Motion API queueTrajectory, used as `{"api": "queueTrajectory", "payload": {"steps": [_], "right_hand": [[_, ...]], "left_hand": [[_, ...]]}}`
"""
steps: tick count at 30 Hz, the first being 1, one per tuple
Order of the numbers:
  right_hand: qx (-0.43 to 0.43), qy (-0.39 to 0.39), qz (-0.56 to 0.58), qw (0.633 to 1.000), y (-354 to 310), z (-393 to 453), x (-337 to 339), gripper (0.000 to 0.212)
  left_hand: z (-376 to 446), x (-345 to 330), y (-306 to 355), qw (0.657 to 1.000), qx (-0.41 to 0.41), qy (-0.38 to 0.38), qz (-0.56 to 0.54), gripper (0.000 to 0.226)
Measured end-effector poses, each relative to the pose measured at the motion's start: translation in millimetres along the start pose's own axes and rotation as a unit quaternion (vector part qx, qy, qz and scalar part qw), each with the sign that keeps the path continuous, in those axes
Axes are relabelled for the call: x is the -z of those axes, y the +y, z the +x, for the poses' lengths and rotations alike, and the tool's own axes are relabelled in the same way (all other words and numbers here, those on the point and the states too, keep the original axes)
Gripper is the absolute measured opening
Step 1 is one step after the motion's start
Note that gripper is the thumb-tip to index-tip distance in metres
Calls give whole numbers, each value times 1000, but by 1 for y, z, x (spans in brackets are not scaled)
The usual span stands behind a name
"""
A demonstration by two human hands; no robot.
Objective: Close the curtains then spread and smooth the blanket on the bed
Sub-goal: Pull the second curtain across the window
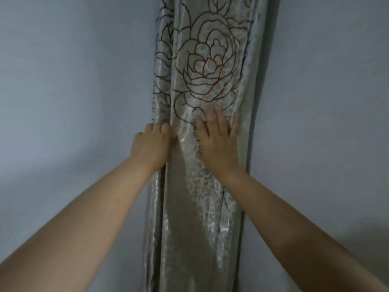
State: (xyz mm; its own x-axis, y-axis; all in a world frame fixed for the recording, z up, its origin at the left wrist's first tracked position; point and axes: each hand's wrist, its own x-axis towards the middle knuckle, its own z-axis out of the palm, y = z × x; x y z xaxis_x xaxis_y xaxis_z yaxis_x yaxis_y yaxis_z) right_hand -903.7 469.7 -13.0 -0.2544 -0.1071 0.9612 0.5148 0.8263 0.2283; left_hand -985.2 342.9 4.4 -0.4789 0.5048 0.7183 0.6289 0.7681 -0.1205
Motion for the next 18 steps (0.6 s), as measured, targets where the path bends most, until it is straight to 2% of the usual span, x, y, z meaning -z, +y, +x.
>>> {"api": "queueTrajectory", "payload": {"steps": [3,9,11,13,18], "right_hand": [[72,-21,50,996,-22,-18,28,38],[108,-110,190,970,-88,-30,91,13],[112,-159,259,946,-117,-30,114,15],[134,-210,308,918,-155,-29,142,26],[214,-258,372,866,-249,-33,250,38]], "left_hand": [[-49,28,-24,995,31,-74,60,34],[-148,100,-86,960,142,-176,165,35],[-185,131,-105,946,182,-189,189,39],[-228,171,-124,928,225,-196,224,41],[-352,279,-151,856,315,-235,335,34]]}}
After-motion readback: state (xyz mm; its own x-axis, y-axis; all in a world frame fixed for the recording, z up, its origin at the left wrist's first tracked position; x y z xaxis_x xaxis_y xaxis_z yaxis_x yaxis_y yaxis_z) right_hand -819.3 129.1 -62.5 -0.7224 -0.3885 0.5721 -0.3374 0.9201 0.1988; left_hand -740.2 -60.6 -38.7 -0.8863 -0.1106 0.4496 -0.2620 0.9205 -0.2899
